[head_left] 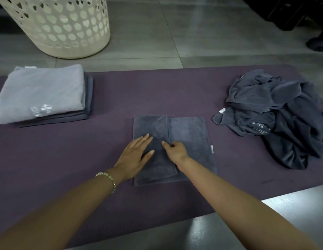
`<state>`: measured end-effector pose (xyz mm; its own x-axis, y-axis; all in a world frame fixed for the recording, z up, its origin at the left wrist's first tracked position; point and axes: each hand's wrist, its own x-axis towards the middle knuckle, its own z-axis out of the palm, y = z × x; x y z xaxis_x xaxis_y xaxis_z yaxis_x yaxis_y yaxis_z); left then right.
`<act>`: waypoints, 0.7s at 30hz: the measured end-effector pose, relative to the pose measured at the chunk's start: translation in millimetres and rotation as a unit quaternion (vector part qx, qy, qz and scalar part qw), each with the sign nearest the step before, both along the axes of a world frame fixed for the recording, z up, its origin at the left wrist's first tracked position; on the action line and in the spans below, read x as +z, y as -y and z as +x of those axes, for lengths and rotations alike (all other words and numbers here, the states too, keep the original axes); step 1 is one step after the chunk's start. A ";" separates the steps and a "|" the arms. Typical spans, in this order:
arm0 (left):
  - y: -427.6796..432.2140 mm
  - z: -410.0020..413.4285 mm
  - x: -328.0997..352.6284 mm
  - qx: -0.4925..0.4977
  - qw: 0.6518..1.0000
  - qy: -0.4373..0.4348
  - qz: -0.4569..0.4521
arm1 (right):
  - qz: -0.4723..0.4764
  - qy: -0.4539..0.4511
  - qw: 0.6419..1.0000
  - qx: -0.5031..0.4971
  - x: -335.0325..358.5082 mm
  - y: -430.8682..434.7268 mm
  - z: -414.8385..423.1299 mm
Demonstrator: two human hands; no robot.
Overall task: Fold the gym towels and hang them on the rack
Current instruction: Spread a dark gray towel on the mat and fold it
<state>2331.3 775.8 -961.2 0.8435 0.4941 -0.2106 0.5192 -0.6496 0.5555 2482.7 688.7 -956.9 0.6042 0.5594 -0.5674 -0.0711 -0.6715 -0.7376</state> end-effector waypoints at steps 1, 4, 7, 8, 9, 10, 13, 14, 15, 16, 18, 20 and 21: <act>-0.5 2.1 0.3 0.004 1.000 0.003 0.010 | 0.011 0.044 0.999 0.017 3.5 -1.2 -1.5; -2.3 13.2 0.7 0.000 0.999 0.010 0.036 | 0.060 0.189 0.979 0.054 13.0 7.5 4.8; 2.3 31.6 0.3 -0.021 0.998 -0.001 0.057 | 0.115 0.227 0.966 0.051 16.3 33.3 26.8; 5.6 38.8 -0.3 -0.031 0.997 -0.003 0.065 | 0.127 0.223 0.966 0.042 16.4 42.1 36.7; 9.4 46.7 -0.9 -0.041 0.996 -0.005 0.074 | 0.130 0.216 0.967 0.032 15.0 50.3 47.5; 13.4 54.3 -2.6 -0.050 0.995 -0.008 0.081 | 0.129 0.207 0.969 0.026 12.7 58.1 58.0; 25.9 75.2 -10.5 -0.071 0.992 -0.015 0.100 | 0.115 0.182 0.976 0.015 4.5 77.3 83.2; 30.1 80.7 -12.9 -0.077 0.991 -0.018 0.105 | 0.115 0.173 0.978 0.009 1.6 82.4 89.6; 33.7 85.0 -15.6 -0.079 0.991 -0.020 0.109 | 0.116 0.167 0.979 0.003 -1.0 86.8 95.0; 36.7 88.8 -18.5 -0.080 0.990 -0.023 0.113 | 0.117 0.165 0.979 0.000 -3.6 90.1 100.0; 40.9 94.4 -21.9 -0.080 0.989 -0.026 0.124 | 0.114 0.168 0.979 0.002 -6.5 94.5 107.3; 43.5 98.6 -22.8 -0.079 0.988 -0.028 0.128 | 0.113 0.164 0.980 0.000 -9.6 97.4 111.4; 44.0 100.2 -23.0 -0.081 0.988 -0.028 0.128 | 0.111 0.158 0.981 -0.003 -11.0 98.6 112.3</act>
